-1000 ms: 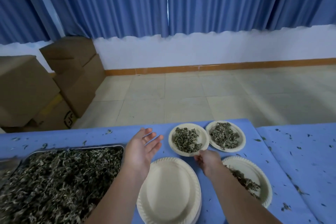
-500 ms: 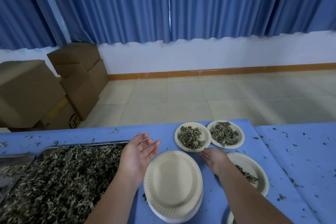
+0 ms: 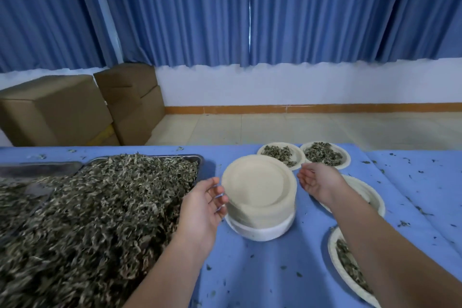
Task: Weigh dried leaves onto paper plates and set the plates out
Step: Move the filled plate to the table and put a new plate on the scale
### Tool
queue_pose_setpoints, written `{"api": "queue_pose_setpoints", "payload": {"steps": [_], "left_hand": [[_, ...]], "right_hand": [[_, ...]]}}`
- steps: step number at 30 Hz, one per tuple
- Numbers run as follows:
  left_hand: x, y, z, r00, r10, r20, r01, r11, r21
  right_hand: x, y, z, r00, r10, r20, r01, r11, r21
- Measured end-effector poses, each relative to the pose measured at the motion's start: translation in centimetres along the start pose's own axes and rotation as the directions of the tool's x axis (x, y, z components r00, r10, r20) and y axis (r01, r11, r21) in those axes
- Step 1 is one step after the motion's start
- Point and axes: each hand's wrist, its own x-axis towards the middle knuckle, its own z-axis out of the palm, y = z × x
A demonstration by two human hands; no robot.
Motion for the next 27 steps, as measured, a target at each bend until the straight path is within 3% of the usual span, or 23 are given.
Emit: {"api": "queue_pose_setpoints", "payload": {"steps": [7,10,19,24,27], "left_hand": [[-1.8,-6.5,-3.7,0.996,0.085,0.001,-0.085,0.996,-0.018],[-5.2,-8.9,-6.5,0.999,0.048,0.010,-0.048,0.999,0.010],[-16.3,-9.7,-9.7,0.991,0.130,0.027,-0.132,0.985,0.109],[-17.1,-10.0,-10.9,0.991,0.119,0.055,-0.121,0.992,0.046],[-15.5,-11.1,-11.7,0.979,0.201,0.029,-0.203,0.963,0.177]], "right_hand": [[-2.2,3.8,-2.9,0.996,-0.093,0.007,0.092,0.995,0.042],[-6.2,5.8,-5.4,0.997,-0.080,0.013,0.080,0.997,0.013],[-20.5,7.6,-11.2,0.988,-0.113,0.105,0.112,0.994,0.011],[-22.8,7.7,-12.2,0.982,-0.109,0.155,0.110,0.994,0.005],[-22.4,7.9,-11.5,0.980,-0.136,0.142,0.151,0.983,-0.102]]}}
